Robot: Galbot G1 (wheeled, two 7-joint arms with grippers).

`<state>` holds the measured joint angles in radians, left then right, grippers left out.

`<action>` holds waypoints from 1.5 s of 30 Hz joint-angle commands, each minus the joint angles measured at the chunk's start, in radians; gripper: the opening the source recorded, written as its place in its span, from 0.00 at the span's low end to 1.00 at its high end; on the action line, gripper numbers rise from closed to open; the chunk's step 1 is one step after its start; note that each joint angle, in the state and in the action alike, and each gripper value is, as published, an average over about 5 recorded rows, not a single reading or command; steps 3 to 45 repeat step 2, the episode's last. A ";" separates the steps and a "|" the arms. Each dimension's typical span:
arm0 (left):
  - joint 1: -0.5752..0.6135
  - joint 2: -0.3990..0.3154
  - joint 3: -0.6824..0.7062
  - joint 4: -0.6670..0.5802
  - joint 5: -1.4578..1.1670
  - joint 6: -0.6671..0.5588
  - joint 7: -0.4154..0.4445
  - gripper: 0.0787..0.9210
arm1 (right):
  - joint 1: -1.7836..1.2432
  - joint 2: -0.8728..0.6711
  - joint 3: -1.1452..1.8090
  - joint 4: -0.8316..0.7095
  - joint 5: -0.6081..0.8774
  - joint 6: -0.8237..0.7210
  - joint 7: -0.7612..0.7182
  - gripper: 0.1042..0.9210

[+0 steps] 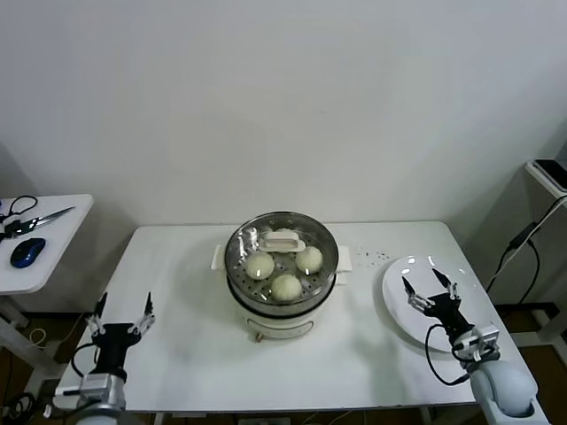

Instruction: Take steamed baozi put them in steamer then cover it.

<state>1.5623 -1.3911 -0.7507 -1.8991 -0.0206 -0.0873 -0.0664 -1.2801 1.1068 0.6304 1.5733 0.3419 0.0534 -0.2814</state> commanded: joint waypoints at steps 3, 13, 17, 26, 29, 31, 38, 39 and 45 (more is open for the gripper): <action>0.039 -0.022 -0.072 0.045 -0.179 -0.107 0.043 0.88 | -0.017 0.010 0.008 0.011 0.011 0.016 0.000 0.88; 0.039 -0.022 -0.072 0.045 -0.179 -0.107 0.043 0.88 | -0.017 0.010 0.008 0.011 0.011 0.016 0.000 0.88; 0.039 -0.022 -0.072 0.045 -0.179 -0.107 0.043 0.88 | -0.017 0.010 0.008 0.011 0.011 0.016 0.000 0.88; 0.039 -0.022 -0.072 0.045 -0.179 -0.107 0.043 0.88 | -0.017 0.010 0.008 0.011 0.011 0.016 0.000 0.88; 0.039 -0.022 -0.072 0.045 -0.179 -0.107 0.043 0.88 | -0.017 0.010 0.008 0.011 0.011 0.016 0.000 0.88; 0.039 -0.022 -0.072 0.045 -0.179 -0.107 0.043 0.88 | -0.017 0.010 0.008 0.011 0.011 0.016 0.000 0.88; 0.039 -0.022 -0.072 0.045 -0.179 -0.107 0.043 0.88 | -0.017 0.010 0.008 0.011 0.011 0.016 0.000 0.88; 0.039 -0.022 -0.072 0.045 -0.179 -0.107 0.043 0.88 | -0.017 0.010 0.008 0.011 0.011 0.016 0.000 0.88; 0.039 -0.022 -0.072 0.045 -0.179 -0.107 0.043 0.88 | -0.017 0.010 0.008 0.011 0.011 0.016 0.000 0.88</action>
